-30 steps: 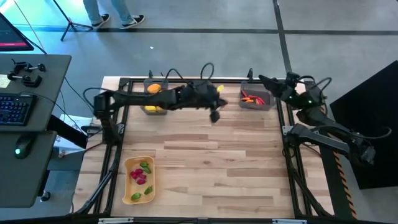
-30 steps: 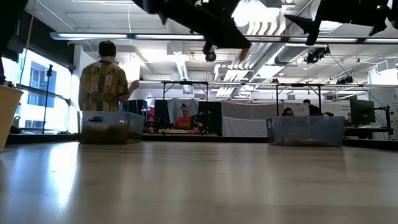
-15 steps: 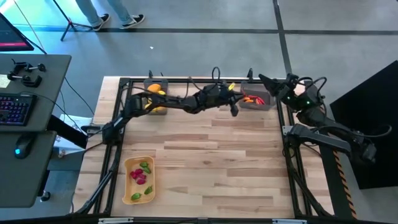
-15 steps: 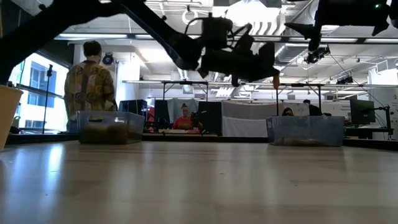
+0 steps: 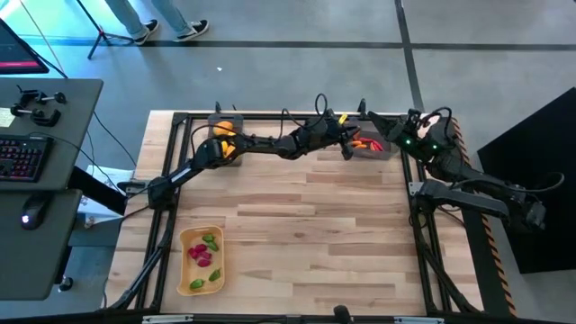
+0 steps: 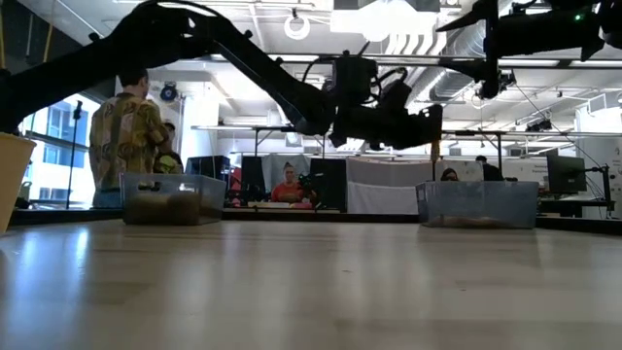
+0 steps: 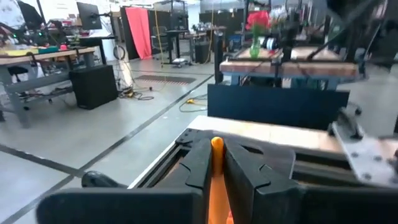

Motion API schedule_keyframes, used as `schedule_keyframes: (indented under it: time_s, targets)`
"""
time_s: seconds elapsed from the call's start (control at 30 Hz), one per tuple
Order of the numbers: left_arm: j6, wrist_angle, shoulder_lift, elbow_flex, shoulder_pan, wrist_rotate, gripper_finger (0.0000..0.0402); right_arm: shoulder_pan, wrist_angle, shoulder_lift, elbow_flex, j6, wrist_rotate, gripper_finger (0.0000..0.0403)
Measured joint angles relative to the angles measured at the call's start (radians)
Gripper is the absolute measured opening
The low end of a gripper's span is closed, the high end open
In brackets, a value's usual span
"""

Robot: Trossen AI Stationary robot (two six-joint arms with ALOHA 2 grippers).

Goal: Sort produce into baskets
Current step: Put the yellow chili into the right black bin, then return to Home Position

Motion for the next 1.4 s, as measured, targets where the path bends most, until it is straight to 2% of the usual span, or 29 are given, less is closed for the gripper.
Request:
schedule_keyframes:
  time_s: [0.33,0.53,0.63,0.8,0.9,0.97,1.03,1.1,1.27,1.33,1.4]
  targets:
    - [0.037,-0.164,-0.004,0.056,0.003,0.03,0.0114,0.0,0.001,0.0,0.0,-0.025,0.023,0.0272]
    - [0.054,-0.404,-0.063,0.101,0.003,0.038,0.0157,0.0,0.003,-0.002,0.0,-0.029,0.023,0.0272]
    - [0.12,-0.548,-0.158,0.106,0.011,0.07,0.0165,0.0,0.021,-0.004,0.0,-0.05,0.024,0.0272]
    - [0.234,-0.912,-0.312,0.104,0.045,0.126,0.0166,0.0,0.08,-0.009,-0.001,-0.096,0.025,0.0272]
    - [0.197,-1.103,-0.4,0.103,0.077,0.197,0.0159,0.0,0.096,-0.009,-0.001,-0.12,0.019,0.0272]
    - [0.126,-1.182,-0.459,0.088,0.098,0.285,0.0148,0.0,0.093,-0.009,-0.001,-0.122,0.017,0.0272]
    - [0.06,-1.216,-0.521,0.031,0.114,0.375,0.0131,0.0,0.083,-0.009,-0.001,-0.122,0.017,0.0272]
    - [0.022,-1.208,-0.591,-0.049,0.106,0.404,0.0106,0.0,0.073,-0.009,-0.001,-0.123,0.014,0.0272]
    - [-0.05,-1.032,-0.818,-0.327,0.021,0.384,0.002,0.0,0.042,-0.007,-0.001,-0.148,0.013,0.0272]
    - [-0.103,-0.91,-0.908,-0.461,-0.021,0.341,0.0007,0.0,0.024,-0.007,-0.001,-0.148,0.008,0.0272]
    - [-0.173,-0.778,-0.99,-0.594,-0.061,0.292,0.0011,0.0,0.01,-0.007,-0.001,-0.149,-0.019,0.0272]
